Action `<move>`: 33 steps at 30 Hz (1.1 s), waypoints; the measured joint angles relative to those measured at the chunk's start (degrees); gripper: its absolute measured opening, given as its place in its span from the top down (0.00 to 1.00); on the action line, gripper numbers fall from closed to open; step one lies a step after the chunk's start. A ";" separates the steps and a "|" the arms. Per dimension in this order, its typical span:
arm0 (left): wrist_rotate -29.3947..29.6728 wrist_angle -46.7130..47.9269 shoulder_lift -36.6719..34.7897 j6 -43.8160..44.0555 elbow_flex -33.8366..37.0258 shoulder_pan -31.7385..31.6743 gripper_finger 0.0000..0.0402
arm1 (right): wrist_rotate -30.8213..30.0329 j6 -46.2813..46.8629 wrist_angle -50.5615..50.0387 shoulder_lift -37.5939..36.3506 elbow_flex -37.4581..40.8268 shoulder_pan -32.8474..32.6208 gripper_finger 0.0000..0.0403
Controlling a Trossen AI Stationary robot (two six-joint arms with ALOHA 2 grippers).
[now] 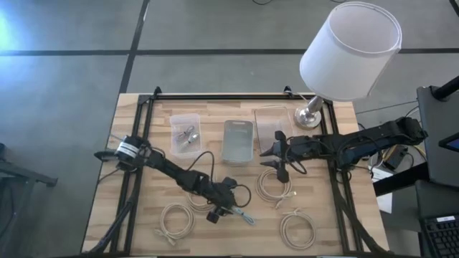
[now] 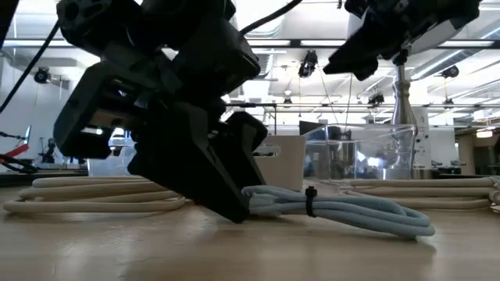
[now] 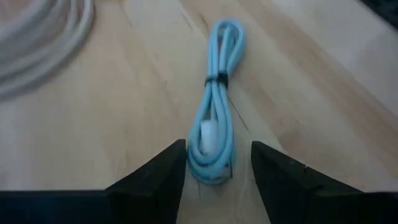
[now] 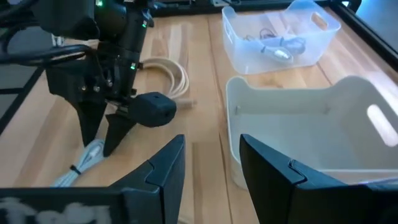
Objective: Pick & Place USB Port
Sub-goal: Put the blue charger cable into the left transparent bin
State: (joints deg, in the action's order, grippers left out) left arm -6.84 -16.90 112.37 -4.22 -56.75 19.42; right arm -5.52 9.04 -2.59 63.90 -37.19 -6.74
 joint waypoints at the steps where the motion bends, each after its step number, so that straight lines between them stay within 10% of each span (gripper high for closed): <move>1: -0.27 -0.28 0.38 0.03 -0.02 -0.02 0.54 | 0.00 0.00 -0.05 0.00 0.42 0.00 0.65; 22: 3.51 0.97 -2.76 8.38 0.13 0.05 0.92 | -0.05 -2.95 -0.10 0.02 3.26 0.00 0.67; 33: 22.84 27.55 -21.55 9.33 0.43 0.15 0.91 | -0.04 -3.72 0.11 0.02 3.02 0.00 0.68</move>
State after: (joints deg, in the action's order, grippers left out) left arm 16.01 10.65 90.81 5.11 -56.32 19.56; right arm -5.56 5.32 -2.48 63.92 -34.17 -6.74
